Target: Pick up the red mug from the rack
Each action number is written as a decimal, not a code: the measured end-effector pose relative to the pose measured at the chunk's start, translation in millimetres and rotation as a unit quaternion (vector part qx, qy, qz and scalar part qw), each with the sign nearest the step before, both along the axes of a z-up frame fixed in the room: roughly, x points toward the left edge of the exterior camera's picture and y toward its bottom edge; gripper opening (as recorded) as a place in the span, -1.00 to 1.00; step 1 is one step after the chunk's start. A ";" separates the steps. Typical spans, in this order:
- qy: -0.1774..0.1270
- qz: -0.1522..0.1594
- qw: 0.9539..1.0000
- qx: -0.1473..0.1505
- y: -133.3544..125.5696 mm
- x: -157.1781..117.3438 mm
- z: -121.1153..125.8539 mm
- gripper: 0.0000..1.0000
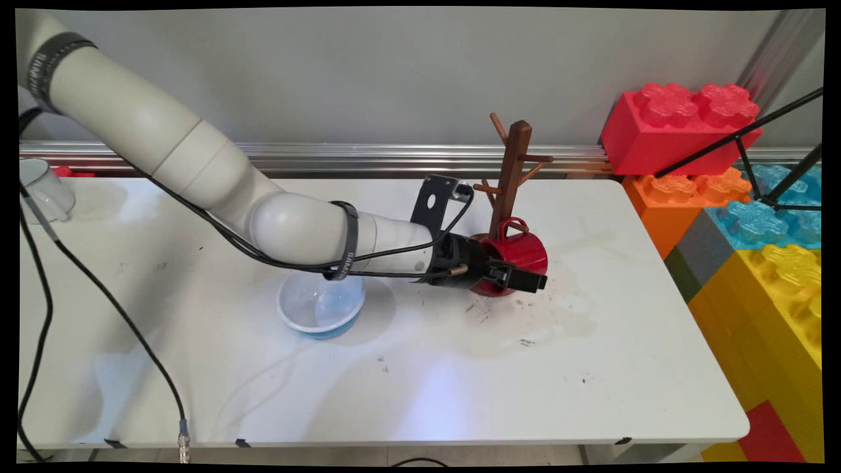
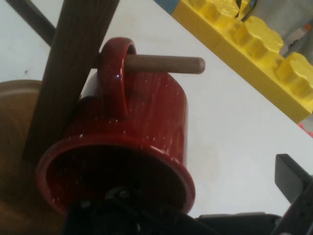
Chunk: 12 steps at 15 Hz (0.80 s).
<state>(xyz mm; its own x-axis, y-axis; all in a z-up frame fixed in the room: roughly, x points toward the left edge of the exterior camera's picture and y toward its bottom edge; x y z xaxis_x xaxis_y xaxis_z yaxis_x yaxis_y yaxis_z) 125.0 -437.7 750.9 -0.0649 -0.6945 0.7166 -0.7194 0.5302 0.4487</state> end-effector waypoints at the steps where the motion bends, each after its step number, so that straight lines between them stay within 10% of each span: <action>1: 0.003 0.001 1.000 0.000 -1.8 -1.9 -1.2 1.00; 12: 0.038 0.007 0.999 0.016 -5.6 -9.7 -8.0 1.00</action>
<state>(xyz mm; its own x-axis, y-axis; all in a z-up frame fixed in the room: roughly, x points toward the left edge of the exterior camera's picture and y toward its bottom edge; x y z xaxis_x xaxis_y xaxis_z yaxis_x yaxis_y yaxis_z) 115.2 -443.3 742.9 -0.0015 -0.7180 0.6961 -0.6894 0.5050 0.5194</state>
